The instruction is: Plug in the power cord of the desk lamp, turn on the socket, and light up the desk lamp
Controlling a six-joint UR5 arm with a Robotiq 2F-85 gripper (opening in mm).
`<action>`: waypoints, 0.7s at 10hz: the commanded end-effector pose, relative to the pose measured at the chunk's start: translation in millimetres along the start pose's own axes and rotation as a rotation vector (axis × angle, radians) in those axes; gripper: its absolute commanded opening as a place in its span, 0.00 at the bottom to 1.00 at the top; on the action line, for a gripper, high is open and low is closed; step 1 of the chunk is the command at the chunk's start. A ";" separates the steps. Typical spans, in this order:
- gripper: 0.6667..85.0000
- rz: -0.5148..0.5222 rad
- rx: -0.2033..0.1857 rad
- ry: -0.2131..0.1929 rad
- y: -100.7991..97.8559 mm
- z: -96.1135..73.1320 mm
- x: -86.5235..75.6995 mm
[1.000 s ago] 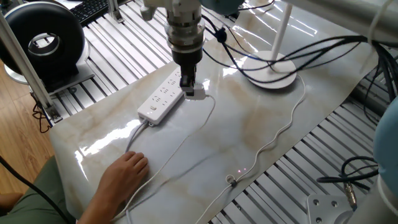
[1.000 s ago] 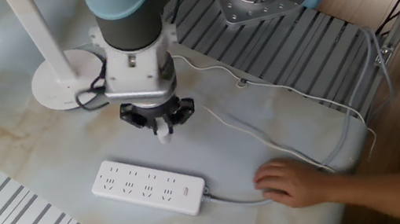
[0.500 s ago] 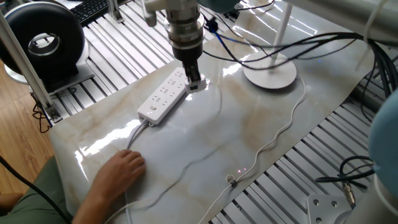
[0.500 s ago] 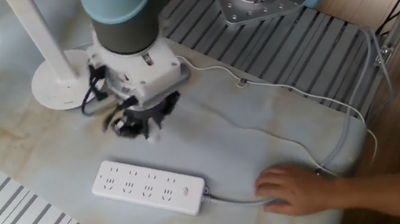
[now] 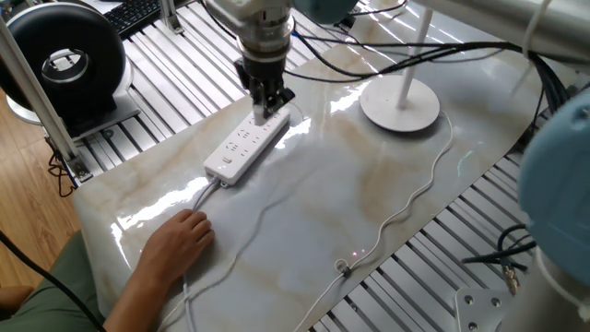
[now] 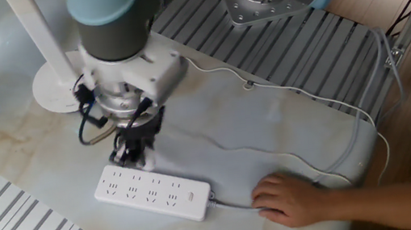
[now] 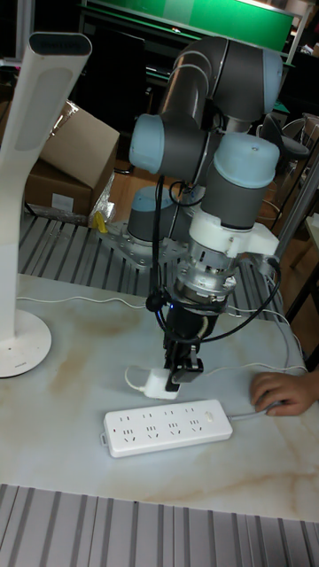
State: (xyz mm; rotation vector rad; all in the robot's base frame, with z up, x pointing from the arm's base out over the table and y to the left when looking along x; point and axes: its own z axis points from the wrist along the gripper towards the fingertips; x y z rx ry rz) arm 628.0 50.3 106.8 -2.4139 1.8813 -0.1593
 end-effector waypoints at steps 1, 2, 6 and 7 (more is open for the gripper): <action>0.00 -0.222 0.022 -0.002 -16.7 -5.2 21.2; 0.00 -0.248 0.024 -0.012 -18.1 -4.9 22.9; 0.00 -0.279 0.036 -0.036 -15.0 13.4 20.1; 0.00 -0.290 0.034 -0.027 -14.9 13.7 22.9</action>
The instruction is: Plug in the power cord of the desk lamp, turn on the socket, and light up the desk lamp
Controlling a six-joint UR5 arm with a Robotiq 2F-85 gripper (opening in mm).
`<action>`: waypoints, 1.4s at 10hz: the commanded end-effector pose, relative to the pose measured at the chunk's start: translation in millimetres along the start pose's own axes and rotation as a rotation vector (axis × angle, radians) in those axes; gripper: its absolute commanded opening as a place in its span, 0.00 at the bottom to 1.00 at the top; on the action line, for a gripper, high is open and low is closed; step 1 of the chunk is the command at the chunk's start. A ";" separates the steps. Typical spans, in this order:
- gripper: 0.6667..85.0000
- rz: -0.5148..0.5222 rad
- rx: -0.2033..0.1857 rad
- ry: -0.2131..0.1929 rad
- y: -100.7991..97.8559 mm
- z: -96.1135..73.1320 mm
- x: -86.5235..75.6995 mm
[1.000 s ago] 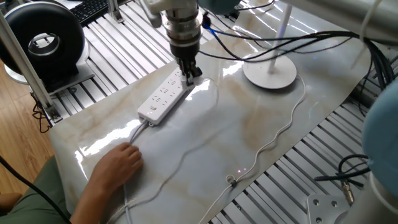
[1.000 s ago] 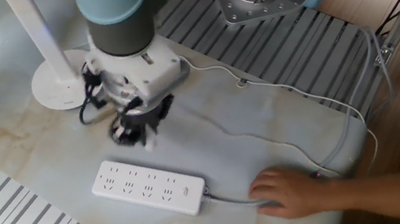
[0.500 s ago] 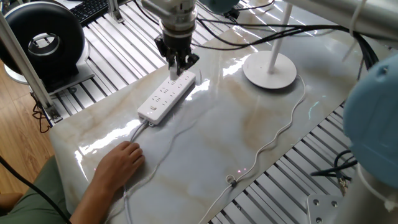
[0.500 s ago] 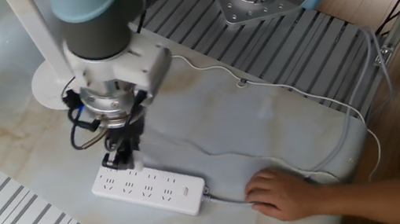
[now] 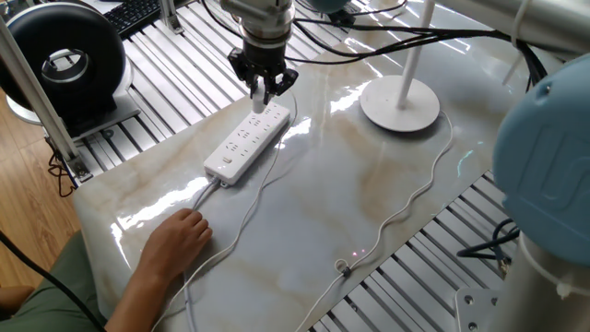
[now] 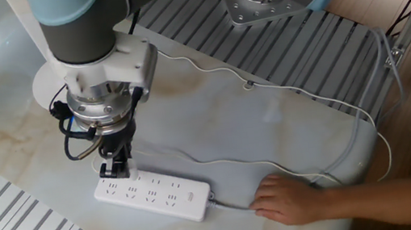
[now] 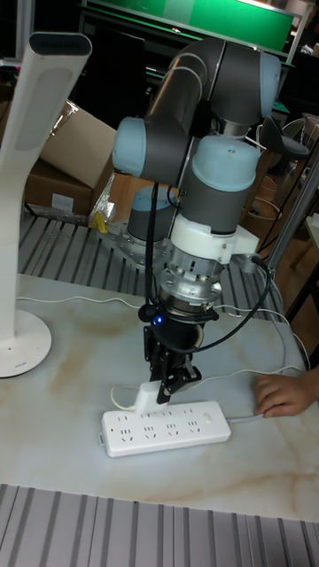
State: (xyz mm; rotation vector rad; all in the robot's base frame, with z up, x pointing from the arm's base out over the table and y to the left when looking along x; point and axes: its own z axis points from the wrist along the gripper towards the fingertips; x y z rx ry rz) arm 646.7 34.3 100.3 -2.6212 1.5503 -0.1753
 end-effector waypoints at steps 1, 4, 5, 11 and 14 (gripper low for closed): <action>0.00 -0.033 0.009 -0.005 2.9 9.6 5.3; 0.00 0.000 0.002 -0.028 13.7 18.4 4.5; 0.00 0.001 -0.004 -0.030 16.1 18.5 3.7; 0.00 0.020 -0.011 -0.039 21.0 21.4 -2.9; 0.00 0.027 -0.011 -0.049 21.5 23.4 -6.1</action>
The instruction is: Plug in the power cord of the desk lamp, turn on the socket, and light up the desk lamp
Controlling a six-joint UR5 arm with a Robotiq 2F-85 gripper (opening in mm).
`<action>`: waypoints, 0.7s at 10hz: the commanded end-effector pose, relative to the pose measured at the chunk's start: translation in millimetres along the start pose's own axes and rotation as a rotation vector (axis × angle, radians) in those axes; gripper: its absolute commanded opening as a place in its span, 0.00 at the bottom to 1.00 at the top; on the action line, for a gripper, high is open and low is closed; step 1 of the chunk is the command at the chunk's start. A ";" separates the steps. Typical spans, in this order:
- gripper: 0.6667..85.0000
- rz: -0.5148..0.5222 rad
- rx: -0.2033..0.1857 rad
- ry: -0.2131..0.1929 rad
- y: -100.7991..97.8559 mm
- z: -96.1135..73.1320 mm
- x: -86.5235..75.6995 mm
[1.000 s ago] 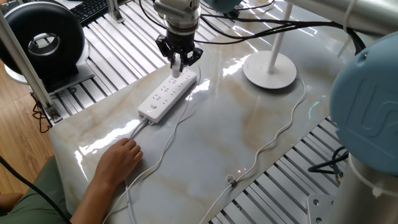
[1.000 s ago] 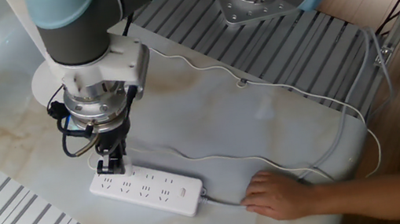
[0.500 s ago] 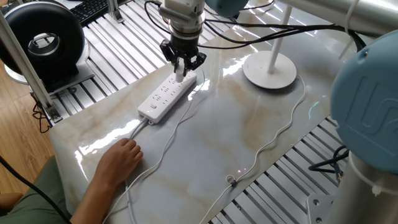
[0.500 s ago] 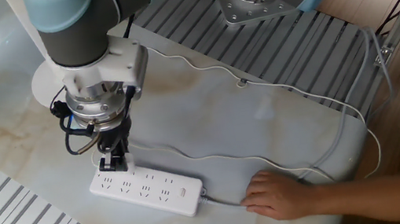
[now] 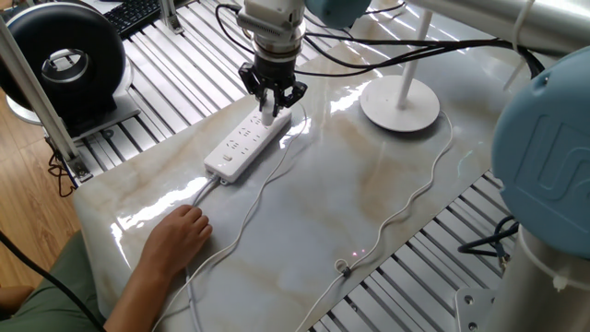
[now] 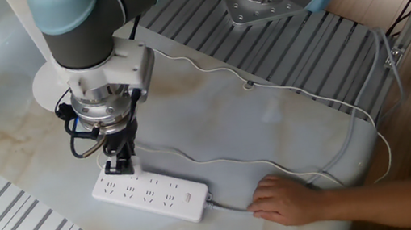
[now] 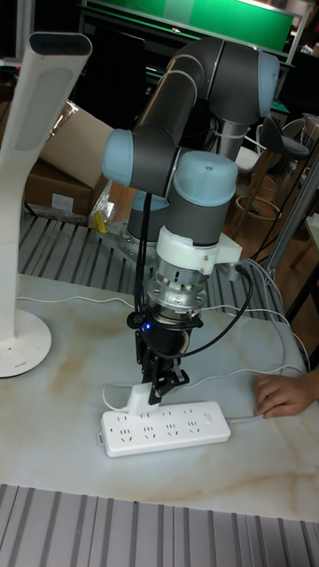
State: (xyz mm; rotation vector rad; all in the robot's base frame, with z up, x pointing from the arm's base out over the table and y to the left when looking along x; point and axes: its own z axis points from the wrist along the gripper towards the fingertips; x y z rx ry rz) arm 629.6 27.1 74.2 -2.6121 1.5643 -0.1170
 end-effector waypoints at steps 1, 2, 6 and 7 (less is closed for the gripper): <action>0.00 0.018 0.006 -0.022 -0.5 0.5 -4.9; 0.00 0.019 0.004 -0.023 -0.1 0.5 -5.0; 0.00 0.051 0.009 -0.030 -1.4 -0.4 -3.2; 0.00 0.061 0.007 -0.030 -0.6 -0.2 -3.2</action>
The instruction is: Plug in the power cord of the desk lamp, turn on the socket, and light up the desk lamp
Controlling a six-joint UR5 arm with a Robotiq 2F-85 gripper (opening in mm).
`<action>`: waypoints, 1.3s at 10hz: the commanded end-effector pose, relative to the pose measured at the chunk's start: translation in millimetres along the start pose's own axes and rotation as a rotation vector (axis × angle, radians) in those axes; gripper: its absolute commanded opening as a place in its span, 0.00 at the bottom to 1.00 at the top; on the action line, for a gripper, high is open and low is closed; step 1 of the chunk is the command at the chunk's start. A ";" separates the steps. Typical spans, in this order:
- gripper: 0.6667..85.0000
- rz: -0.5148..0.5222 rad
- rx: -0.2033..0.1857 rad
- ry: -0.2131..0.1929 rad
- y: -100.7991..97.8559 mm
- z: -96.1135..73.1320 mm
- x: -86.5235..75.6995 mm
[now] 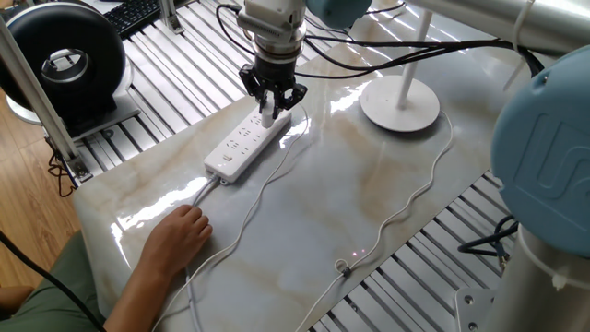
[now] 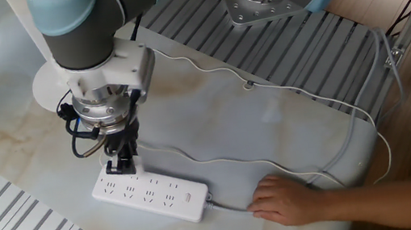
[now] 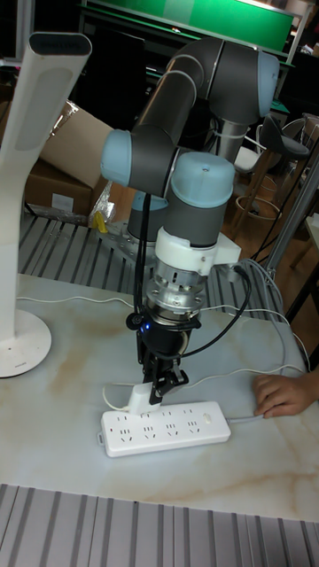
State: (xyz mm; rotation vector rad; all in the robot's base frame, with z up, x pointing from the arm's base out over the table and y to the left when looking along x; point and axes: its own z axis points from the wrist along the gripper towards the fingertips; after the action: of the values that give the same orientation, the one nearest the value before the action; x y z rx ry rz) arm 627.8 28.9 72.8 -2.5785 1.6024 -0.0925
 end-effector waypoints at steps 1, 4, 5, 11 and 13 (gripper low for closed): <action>0.00 0.034 0.007 -0.016 -1.4 -0.7 -1.2; 0.00 0.047 0.010 -0.020 -3.0 2.1 -1.2; 0.00 0.051 0.011 -0.019 -3.4 2.3 -1.0; 0.00 0.079 0.008 -0.021 -3.3 4.1 1.0; 0.00 0.092 0.005 -0.021 -2.3 4.3 1.0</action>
State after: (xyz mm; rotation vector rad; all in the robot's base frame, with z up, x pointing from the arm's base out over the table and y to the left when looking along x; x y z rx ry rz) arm 630.4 28.2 68.1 -2.5146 1.6851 -0.0731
